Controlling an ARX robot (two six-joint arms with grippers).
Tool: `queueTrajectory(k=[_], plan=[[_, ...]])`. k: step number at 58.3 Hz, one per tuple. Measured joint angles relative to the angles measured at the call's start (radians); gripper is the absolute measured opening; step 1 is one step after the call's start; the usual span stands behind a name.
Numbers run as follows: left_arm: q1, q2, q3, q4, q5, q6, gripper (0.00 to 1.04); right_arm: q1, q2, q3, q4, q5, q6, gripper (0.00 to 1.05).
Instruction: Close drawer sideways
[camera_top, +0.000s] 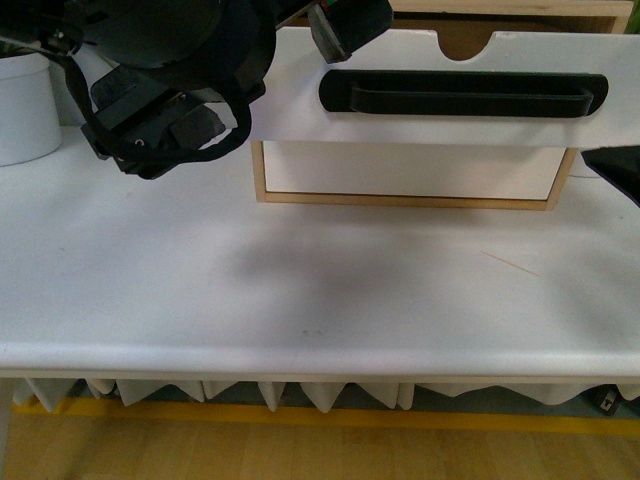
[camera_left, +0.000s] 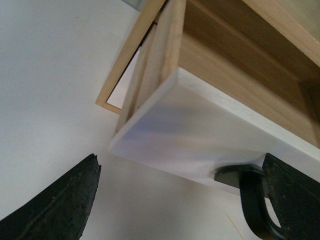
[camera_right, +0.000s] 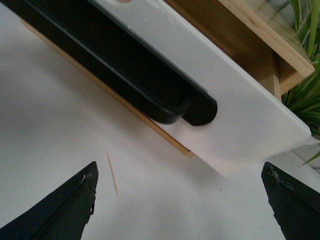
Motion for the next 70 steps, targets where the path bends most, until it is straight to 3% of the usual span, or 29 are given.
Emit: queueTrajectory(k=[36,70], plan=[[0.050,0.232,0.270,-0.027,0.100,0.039,0.99,0.032,0.406,0.382,-0.030,0.026,0.034,0.96],[0.071,0.447,0.579,-0.138,0.166,0.062,0.99,0.036,0.595,0.607,-0.063,0.101,0.064,0.96]])
